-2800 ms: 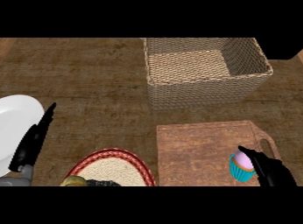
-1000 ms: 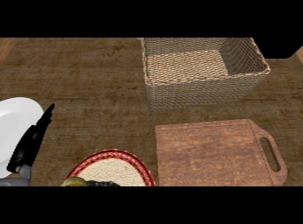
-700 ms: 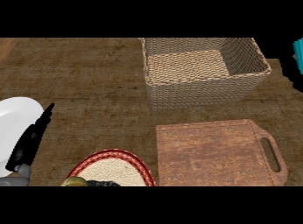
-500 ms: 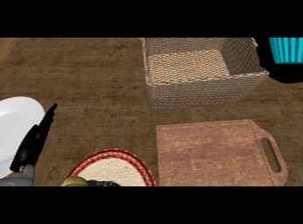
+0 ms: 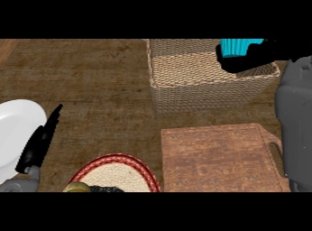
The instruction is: Pick the cupcake from the cutting board and place it in the basket
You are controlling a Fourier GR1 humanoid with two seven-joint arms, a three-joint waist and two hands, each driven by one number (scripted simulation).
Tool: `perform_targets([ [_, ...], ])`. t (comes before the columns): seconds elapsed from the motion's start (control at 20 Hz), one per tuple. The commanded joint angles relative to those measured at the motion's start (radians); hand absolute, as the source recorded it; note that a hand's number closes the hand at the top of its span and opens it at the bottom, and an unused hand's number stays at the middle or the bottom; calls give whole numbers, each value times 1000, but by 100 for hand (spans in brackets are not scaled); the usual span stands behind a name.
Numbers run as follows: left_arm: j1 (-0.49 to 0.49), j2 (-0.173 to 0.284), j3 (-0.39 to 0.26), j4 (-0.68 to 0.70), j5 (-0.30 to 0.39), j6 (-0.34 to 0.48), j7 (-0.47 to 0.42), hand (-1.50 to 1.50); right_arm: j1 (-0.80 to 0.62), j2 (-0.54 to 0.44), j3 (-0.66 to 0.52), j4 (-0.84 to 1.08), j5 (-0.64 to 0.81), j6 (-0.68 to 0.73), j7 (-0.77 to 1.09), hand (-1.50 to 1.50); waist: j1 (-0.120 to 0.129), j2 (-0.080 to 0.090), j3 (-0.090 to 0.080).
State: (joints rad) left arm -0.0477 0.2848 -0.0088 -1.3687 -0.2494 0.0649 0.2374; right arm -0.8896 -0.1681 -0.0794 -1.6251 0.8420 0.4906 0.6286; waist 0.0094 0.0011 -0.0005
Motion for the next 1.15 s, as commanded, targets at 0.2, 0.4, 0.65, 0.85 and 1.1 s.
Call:
perform_targets([
  [0.2, 28, -4, 28, 53, -1, -13, -67, 0, 63, 23, 35, 204, 81, -191, -91, -150, -2, 1, 0],
  [0.4, 28, -5, 15, -13, -10, -38, -10, 0, -45, 72, 22, 355, 82, -295, -114, -150, 3, 1, 0],
  [0.65, 22, -12, 32, 24, -7, -31, -59, 0, -84, 85, -45, 387, 83, -456, -127, -150, 3, 2, 0],
  [0.85, 54, -3, 45, -25, 1, -36, -30, 0, -44, 71, -122, 346, 58, -542, -99, -150, 0, -1, 1],
  [1.1, 50, 4, 46, -53, -10, -38, -4, 0, 8, 7, -234, 273, -12, -525, -25, -150, -12, -4, 1],
])
